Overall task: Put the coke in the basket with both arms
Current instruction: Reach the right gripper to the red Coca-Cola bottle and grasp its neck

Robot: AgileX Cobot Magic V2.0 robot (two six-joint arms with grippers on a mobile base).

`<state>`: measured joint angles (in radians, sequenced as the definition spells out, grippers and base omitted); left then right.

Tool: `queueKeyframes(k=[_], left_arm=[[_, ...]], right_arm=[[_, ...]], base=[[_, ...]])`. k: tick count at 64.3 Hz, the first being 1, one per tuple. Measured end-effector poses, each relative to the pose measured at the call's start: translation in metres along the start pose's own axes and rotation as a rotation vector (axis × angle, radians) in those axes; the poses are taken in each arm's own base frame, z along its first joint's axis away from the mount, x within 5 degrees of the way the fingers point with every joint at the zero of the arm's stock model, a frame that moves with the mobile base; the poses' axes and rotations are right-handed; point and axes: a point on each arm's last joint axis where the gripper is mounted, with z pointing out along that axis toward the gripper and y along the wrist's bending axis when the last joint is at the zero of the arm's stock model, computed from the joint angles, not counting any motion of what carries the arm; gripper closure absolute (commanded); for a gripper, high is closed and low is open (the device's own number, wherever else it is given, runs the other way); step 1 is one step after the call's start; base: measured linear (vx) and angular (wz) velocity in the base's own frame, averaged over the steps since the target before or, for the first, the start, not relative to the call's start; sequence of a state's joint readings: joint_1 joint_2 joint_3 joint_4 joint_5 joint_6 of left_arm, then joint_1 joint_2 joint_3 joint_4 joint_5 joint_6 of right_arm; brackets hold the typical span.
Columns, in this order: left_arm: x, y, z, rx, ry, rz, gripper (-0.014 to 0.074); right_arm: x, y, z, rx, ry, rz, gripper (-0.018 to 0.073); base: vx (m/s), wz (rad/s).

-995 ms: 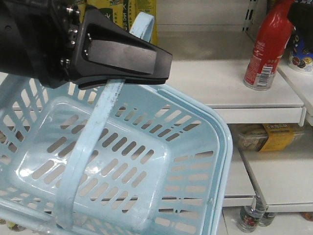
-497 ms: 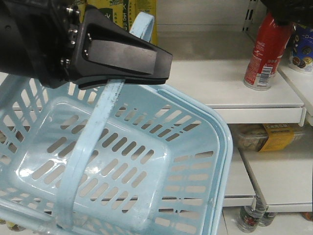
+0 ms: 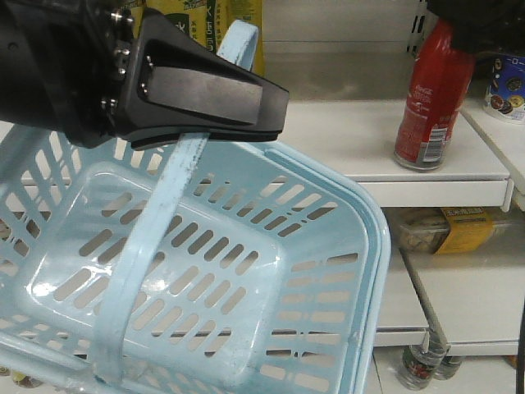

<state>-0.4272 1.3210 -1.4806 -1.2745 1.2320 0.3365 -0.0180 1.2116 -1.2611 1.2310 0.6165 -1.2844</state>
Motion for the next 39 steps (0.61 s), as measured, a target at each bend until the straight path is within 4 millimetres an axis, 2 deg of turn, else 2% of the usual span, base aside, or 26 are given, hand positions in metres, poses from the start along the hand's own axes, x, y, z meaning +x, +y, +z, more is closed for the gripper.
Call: queueKeyframes(k=[13, 20, 28, 39], left_arm=[[0.000, 0.000, 0.000, 0.000, 0.000, 0.000, 0.0603], [0.000, 0.000, 0.000, 0.000, 0.000, 0.000, 0.0603], [0.000, 0.000, 0.000, -0.001, 0.000, 0.000, 0.0603], [0.000, 0.000, 0.000, -0.001, 0.000, 0.000, 0.0603]], right_arm=[[-0.042, 0.053, -0.074, -0.096, -0.114, -0.042, 0.0564], [-0.051, 0.076, -0.100, -0.175, -0.145, -0.016, 0.0564], [-0.053, 0.092, -0.110, -0.323, -0.146, 0.049, 0.0564], [-0.056, 0.097, -0.109, -0.423, -0.172, 0.132, 0.0564]], base=[[0.00, 0.00], [0.00, 0.00], [0.00, 0.00], [0.00, 0.00]])
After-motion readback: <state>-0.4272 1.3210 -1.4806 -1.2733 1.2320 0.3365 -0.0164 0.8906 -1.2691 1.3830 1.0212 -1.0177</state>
